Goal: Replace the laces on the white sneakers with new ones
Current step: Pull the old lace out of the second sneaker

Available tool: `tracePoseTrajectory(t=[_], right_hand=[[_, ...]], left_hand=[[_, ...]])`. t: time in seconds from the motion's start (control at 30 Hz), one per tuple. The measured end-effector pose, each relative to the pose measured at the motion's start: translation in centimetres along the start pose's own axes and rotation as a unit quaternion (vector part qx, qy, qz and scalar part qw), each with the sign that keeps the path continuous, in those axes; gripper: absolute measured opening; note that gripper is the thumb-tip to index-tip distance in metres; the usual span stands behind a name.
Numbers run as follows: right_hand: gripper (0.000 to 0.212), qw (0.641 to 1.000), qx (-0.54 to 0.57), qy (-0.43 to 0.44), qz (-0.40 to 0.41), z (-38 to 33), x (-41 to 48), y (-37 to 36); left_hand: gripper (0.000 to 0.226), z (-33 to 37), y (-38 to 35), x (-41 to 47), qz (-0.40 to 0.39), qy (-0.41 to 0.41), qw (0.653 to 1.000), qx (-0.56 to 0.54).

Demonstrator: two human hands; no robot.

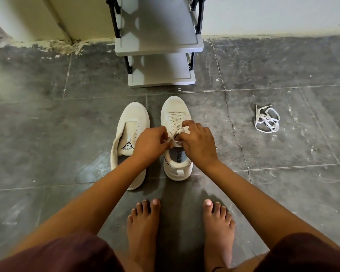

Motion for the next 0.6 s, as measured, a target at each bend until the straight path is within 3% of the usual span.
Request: tracePoseTrajectory(t=[0.07,0.13,0.23,0.3,0.43,0.6], right_hand=[[0.011,0.991,0.092,-0.092,-0.006,1.0,0.4,-0.3],[0.006,0.953,0.24,-0.181,0.026,1.5,1.4,0.4],[0.008,0.904,0.374,-0.201,0.04,0.6,2.4,1.1],[0.008,0.89,0.404,-0.209,0.012,0.5,2.0,1.0],[0.028,0.951,0.255,-0.155,-0.086,1.8,0.4,-0.1],[0.021,0.997,0.055,0.002,-0.045,0.8,-0.4,0.2]], left_hand=[[0.021,0.1,-0.1,0.1,-0.002,-0.003,1.0,0.023],[0.022,0.3,0.0,0.2,-0.009,-0.006,0.999,0.047],[0.022,0.6,0.0,0.4,-0.017,-0.003,0.999,0.036],[0.024,0.7,0.0,0.4,-0.026,0.003,0.999,0.033],[0.034,0.5,0.3,0.5,-0.032,0.006,0.999,0.004],[0.033,1.0,0.3,0.5,-0.02,-0.007,0.999,0.03]])
Point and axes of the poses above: each hand's wrist, its own x-axis towards the middle knuckle, its own y-axis out of the back of the hand, z = x × y, the point moved 5 cm from there along x, towards the middle knuckle, and after that the axes turned 1 degree about y, right-handed, at the moved point
